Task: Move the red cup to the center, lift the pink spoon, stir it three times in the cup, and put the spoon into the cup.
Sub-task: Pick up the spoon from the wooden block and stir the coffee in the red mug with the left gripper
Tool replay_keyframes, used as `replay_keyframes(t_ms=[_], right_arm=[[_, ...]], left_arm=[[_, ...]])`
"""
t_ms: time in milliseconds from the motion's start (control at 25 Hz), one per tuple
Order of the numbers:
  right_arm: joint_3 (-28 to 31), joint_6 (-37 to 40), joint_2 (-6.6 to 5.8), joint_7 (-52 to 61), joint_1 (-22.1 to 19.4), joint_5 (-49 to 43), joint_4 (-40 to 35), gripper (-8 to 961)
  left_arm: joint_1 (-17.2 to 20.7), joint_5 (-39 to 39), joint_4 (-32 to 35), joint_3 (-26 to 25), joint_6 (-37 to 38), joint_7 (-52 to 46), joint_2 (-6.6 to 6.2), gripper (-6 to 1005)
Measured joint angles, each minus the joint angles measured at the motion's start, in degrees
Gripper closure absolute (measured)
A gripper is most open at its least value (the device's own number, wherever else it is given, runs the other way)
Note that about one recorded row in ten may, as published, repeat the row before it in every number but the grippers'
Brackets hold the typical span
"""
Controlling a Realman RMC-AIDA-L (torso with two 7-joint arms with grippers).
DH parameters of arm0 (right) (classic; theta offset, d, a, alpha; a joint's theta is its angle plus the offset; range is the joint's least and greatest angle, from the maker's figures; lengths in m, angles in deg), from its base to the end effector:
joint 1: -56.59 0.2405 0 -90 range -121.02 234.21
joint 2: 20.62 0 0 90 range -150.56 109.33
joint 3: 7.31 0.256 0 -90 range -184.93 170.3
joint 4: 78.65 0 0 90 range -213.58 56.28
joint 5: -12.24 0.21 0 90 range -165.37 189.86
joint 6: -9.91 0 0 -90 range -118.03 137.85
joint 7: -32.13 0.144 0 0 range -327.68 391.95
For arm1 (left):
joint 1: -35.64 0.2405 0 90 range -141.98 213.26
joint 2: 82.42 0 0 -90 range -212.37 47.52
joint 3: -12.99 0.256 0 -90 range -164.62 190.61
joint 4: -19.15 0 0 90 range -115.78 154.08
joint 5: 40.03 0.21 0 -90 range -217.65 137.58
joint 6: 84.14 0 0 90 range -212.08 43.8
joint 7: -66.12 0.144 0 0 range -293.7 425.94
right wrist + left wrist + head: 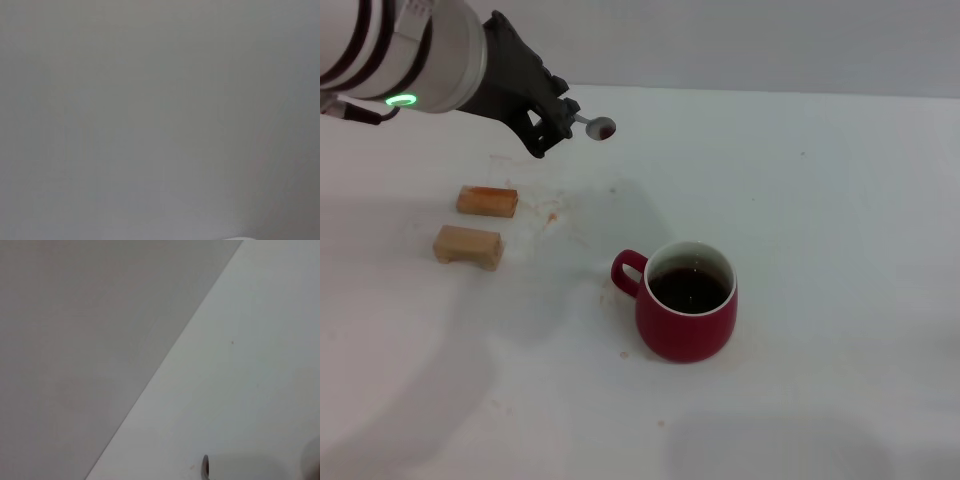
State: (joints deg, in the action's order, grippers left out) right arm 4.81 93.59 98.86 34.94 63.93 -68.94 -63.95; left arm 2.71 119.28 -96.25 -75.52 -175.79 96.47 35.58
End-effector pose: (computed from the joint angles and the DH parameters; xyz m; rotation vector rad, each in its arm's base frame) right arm 0.3931 0.1977 -0.0006 -1.2000 0.6902 0.5937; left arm -0.0602 0.3277 0.0542 -2.4008 -0.1709 0.3468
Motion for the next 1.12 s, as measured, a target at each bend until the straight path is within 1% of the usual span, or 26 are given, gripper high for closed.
replay_keyframes(t_ms=[80, 160, 480, 760, 840, 1120], right_arm=[[0.0, 0.2, -0.06, 0.0, -0.3, 1.7, -0.1, 953], [0.0, 0.3, -0.09, 0.0, -0.5, 4.3, -0.2, 953], [0.0, 0.3, -0.12, 0.0, -1.4, 11.9, -1.8, 953], [0.1, -0.1, -0.09, 0.0, -2.2, 16.2, -2.5, 953], [0.1, -0.2, -0.12, 0.0, -2.3, 19.2, -2.5, 953], [0.1, -0.3, -0.11, 0.0, -2.9, 20.7, -3.1, 954]], left_arm=[[-1.3, -0.2, 0.1, -0.1, -1.4, 1.1, 0.10, 868], [-1.7, -0.8, 0.1, -0.1, -1.7, 1.7, 0.10, 868], [-2.5, -5.7, 0.1, 0.2, -2.1, 3.2, 0.10, 868], [-3.0, -7.9, 0.0, 0.4, -3.0, 3.6, 0.05, 869], [-3.1, -8.2, 0.0, 0.5, -3.3, 3.9, 0.04, 869], [-3.0, -8.4, -0.2, 1.4, -4.9, 4.0, 0.03, 869]])
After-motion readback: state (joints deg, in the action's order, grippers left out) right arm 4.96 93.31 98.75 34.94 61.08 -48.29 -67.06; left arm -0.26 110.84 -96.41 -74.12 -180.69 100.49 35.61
